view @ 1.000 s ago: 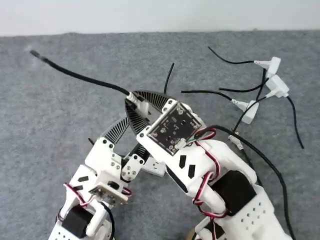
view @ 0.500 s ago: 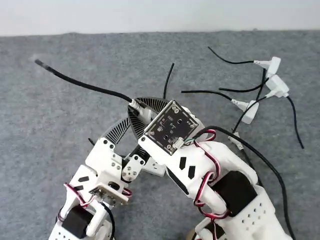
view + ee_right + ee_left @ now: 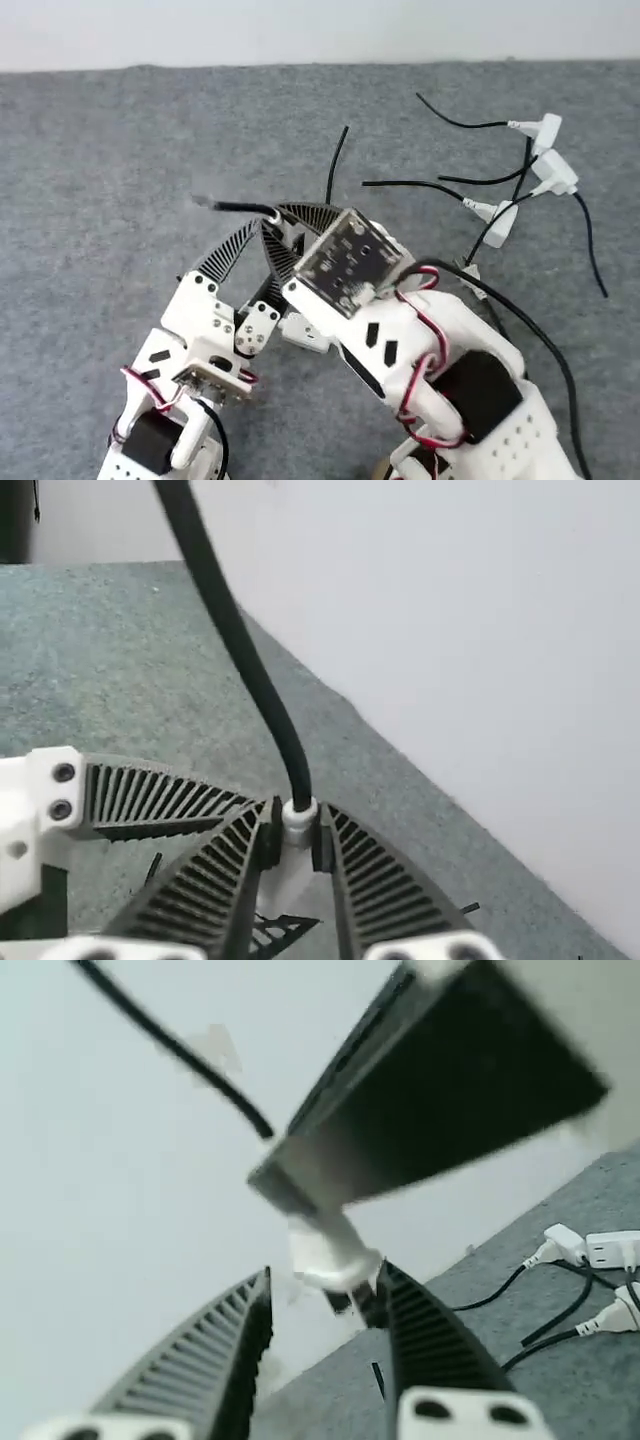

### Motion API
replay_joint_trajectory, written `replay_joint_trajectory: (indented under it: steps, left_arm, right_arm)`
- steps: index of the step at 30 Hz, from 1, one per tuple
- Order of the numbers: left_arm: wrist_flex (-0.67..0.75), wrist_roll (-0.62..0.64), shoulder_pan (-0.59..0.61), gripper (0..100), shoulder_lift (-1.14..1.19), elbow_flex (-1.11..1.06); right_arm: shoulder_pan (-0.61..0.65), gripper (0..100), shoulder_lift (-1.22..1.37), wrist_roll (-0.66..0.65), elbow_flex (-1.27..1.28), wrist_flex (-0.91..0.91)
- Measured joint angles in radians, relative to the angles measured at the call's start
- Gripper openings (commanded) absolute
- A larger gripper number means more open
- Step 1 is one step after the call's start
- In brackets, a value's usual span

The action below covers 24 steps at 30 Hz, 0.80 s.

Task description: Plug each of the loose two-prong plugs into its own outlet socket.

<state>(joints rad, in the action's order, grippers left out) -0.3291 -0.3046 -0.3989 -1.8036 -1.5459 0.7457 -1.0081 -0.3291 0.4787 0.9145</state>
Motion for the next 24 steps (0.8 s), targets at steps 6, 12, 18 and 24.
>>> replay_joint_trajectory:
  steps: [6,12,18,24]
  left_arm:
    - [0.000,0.002,0.000,16,0.000,-0.003]
    - [0.000,0.006,0.003,16,0.000,-0.003]
    - [-0.009,0.009,0.003,16,0.000,-0.003]
    - [-0.029,0.009,-0.006,16,0.000,-0.003]
  right_arm:
    - [0.000,0.8,-0.037,0.000,0.035,0.000]
    - [0.000,0.8,-0.083,0.000,0.077,0.000]
    - [0.002,0.8,-0.133,0.000,0.130,0.000]
    - [0.002,0.8,-0.132,0.000,0.132,0.000]
